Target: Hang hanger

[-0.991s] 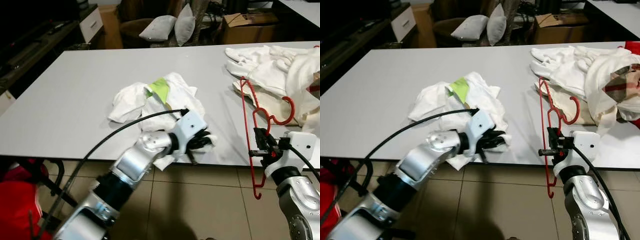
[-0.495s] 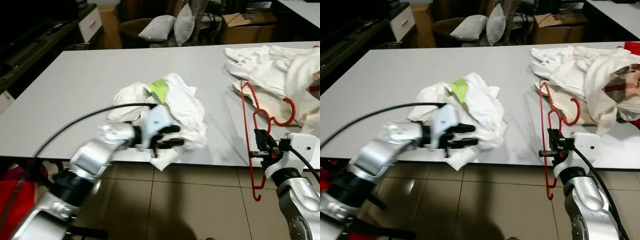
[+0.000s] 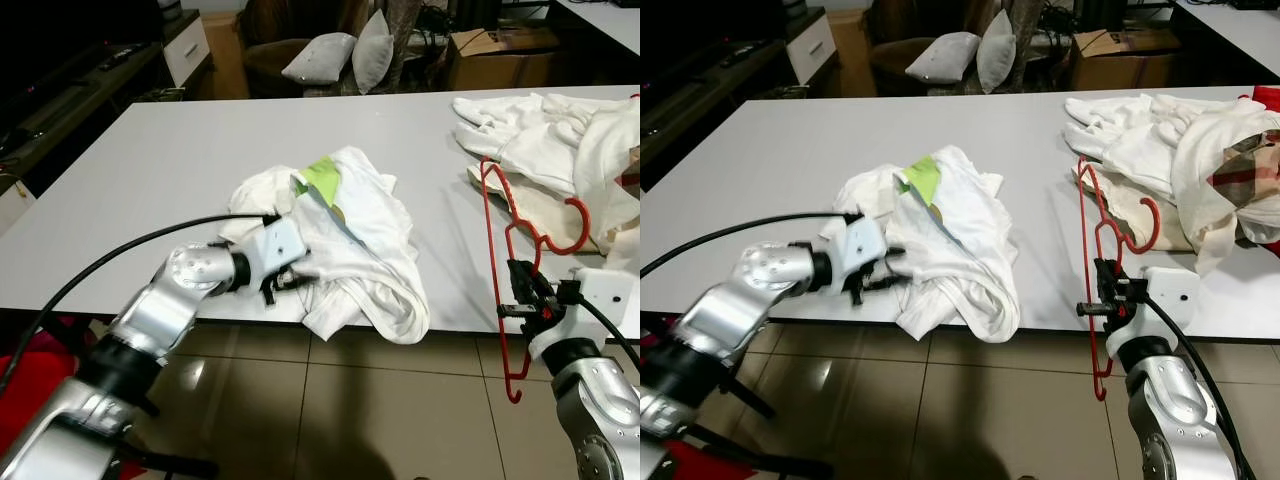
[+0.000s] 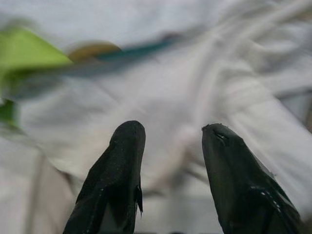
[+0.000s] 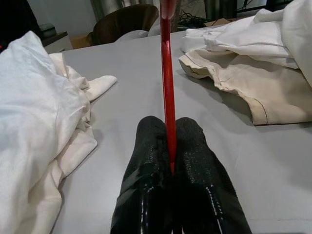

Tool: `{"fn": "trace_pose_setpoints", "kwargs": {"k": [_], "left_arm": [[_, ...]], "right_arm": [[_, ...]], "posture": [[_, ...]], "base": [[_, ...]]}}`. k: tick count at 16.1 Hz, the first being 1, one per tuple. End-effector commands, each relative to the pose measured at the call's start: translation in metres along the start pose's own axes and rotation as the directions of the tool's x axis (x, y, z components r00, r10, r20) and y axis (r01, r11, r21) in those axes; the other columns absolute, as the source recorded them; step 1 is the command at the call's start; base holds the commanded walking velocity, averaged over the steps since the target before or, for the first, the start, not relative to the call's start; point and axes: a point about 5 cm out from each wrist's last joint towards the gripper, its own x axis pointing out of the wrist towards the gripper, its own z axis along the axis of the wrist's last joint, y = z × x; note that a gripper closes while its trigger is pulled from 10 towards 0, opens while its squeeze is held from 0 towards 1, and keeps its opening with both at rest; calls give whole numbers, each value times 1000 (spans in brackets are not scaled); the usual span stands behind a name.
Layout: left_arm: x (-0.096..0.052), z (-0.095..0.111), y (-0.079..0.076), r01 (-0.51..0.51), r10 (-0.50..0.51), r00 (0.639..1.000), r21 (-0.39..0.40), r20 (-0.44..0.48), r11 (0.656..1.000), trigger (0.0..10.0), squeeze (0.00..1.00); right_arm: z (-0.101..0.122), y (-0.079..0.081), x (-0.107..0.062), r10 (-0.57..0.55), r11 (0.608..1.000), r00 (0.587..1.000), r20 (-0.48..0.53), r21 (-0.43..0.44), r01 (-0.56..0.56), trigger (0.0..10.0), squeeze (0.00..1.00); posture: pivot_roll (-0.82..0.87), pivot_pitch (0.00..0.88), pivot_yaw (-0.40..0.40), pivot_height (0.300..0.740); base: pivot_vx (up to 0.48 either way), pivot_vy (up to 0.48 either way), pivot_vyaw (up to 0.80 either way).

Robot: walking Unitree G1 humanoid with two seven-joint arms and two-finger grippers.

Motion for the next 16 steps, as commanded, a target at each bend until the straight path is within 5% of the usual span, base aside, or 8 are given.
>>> {"fn": "trace_pose_setpoints", "kwargs": {"k": [1, 8, 9, 10, 12, 14, 16], "left_arm": [[2, 7, 8, -58, 57, 998, 32, 34, 998, 10000, 0], [26, -6, -7, 28, -30, 999, 178, 11, 984, 10000, 0], [29, -7, -8, 37, -39, 999, 188, 7, 981, 8667, 0], [30, -7, -8, 41, -43, 999, 185, 9, 982, 4902, 0], [31, -12, -8, 41, -38, 999, 198, -21, 979, 1255, 0], [30, -20, -4, 29, -15, 998, 219, -68, 975, 431, 0], [27, -26, -2, 47, -23, 994, 236, -104, 971, 2157, 0]], "right_arm": [[0, 4, -1, 5, 1000, 1000, 2, 3, -5, 10000, 0], [-2, 7, -6, -7, 1000, 1000, 5, 16, 7, 10000, 0], [-2, 8, -6, -8, 1000, 1000, 5, 18, 8, 10000, 0], [-2, 9, -6, -10, 1000, 1000, 6, 20, 10, 10000, 0], [-3, 9, -7, -14, 1000, 1000, 4, 23, 14, 10000, 0], [-3, 10, -8, -16, 1000, 1000, 4, 26, 16, 10000, 0], [-3, 10, -8, -18, 999, 1000, 2, 27, 18, 10000, 0]], "posture": [[-19, 0, 132, 740], [-25, 0, 158, 740], [-24, 0, 161, 740], [-23, 0, 162, 740], [-23, 0, 166, 740], [-22, 0, 166, 740], [-19, 0, 165, 740]], "base": [[0, 0, 0], [0, 0, 0], [0, 0, 0], [0, 0, 0], [0, 0, 0], [0, 0, 0], [0, 0, 0]]}}
